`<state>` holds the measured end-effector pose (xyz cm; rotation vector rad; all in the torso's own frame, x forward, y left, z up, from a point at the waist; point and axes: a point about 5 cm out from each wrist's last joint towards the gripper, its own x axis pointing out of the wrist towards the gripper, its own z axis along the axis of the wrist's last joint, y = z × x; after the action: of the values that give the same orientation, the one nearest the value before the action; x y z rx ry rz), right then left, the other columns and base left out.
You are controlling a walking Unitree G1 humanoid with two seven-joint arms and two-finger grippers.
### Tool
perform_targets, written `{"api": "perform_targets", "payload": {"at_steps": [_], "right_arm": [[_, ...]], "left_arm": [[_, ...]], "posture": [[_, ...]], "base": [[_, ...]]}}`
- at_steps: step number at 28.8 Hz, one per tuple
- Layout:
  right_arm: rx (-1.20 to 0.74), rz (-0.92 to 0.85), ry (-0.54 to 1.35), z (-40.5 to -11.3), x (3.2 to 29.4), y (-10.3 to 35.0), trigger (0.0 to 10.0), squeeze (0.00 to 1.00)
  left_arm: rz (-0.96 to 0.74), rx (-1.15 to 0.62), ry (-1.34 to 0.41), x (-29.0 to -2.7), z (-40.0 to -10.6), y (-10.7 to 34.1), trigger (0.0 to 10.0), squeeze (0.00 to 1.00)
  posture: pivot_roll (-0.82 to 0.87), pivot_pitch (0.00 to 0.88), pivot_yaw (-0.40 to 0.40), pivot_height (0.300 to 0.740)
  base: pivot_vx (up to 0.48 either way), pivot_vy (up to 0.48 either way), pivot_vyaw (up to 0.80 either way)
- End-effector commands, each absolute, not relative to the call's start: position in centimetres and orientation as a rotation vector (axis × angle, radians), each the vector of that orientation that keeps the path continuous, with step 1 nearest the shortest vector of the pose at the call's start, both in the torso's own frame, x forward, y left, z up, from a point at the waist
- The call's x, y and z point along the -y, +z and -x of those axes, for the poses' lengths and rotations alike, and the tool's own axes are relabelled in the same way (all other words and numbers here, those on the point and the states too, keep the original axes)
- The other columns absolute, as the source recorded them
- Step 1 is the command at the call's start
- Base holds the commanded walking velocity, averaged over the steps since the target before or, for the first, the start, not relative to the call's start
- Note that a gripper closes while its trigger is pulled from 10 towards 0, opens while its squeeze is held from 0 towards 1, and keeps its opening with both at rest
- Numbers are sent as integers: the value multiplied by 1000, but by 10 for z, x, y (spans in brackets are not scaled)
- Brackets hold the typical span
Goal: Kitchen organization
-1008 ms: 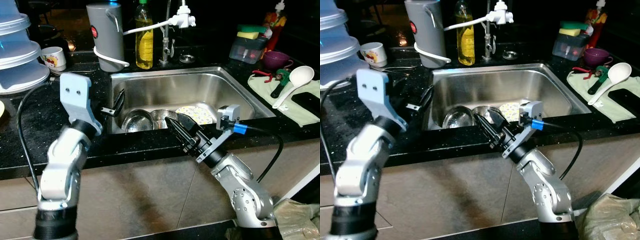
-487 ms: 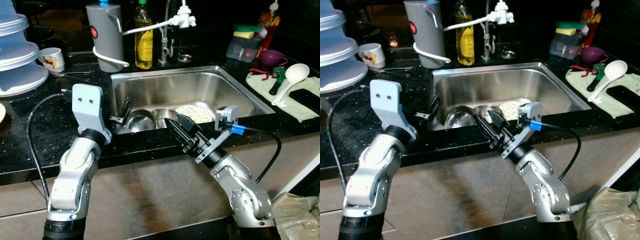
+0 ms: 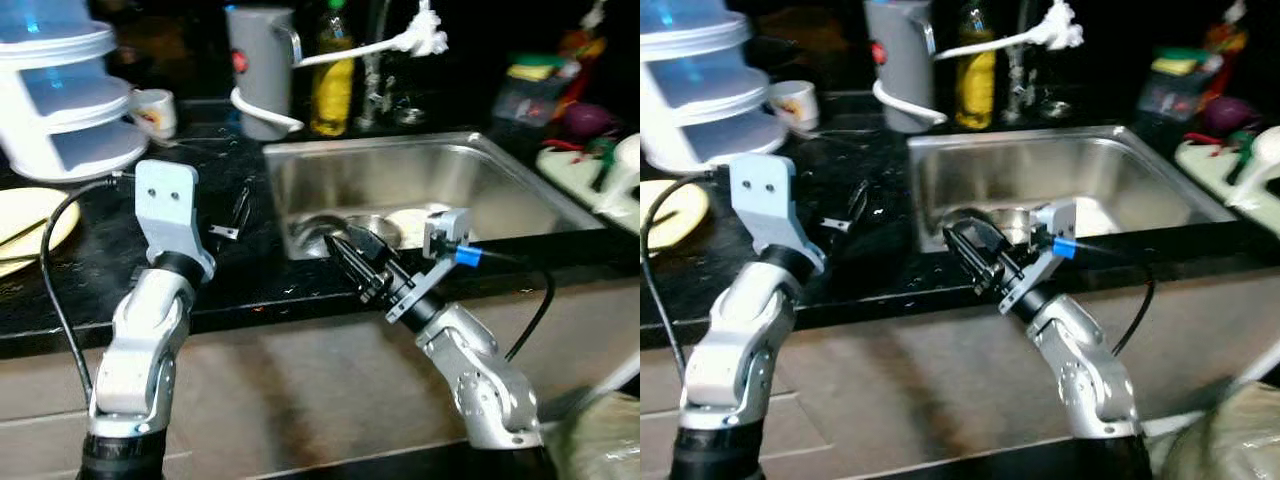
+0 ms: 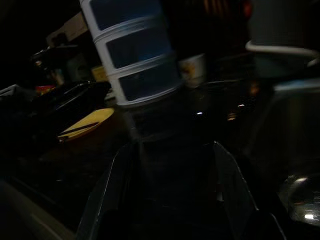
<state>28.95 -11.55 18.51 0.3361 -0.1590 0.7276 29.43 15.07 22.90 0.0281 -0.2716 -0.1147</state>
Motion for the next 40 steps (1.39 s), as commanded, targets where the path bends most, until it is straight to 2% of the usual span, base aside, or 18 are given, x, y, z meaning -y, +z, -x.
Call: {"api": "perform_targets", "payload": {"at_steps": [1, 24, 36, 40], "right_arm": [[160, -333, 728, -289, 115, 185, 10000, 0], [162, -322, 727, -289, 116, 185, 10000, 0], [158, -313, 735, -288, 117, 185, 10000, 0], [155, -311, 738, -288, 116, 184, 10000, 0]], "left_arm": [[-45, 261, -103, -153, -295, 228, 10000, 0], [-74, 282, -93, -157, -300, 236, 10000, 0], [-71, 266, -98, -158, -302, 236, 10000, 0], [-85, 242, -95, -158, -303, 233, 10000, 0]], "posture": [[-51, 0, -44, 740], [-56, 0, -41, 740], [-62, 0, -42, 740], [-64, 0, -44, 740]], "base": [[0, 371, 0], [0, 374, 0], [0, 0, 0], [0, -461, 0]]}}
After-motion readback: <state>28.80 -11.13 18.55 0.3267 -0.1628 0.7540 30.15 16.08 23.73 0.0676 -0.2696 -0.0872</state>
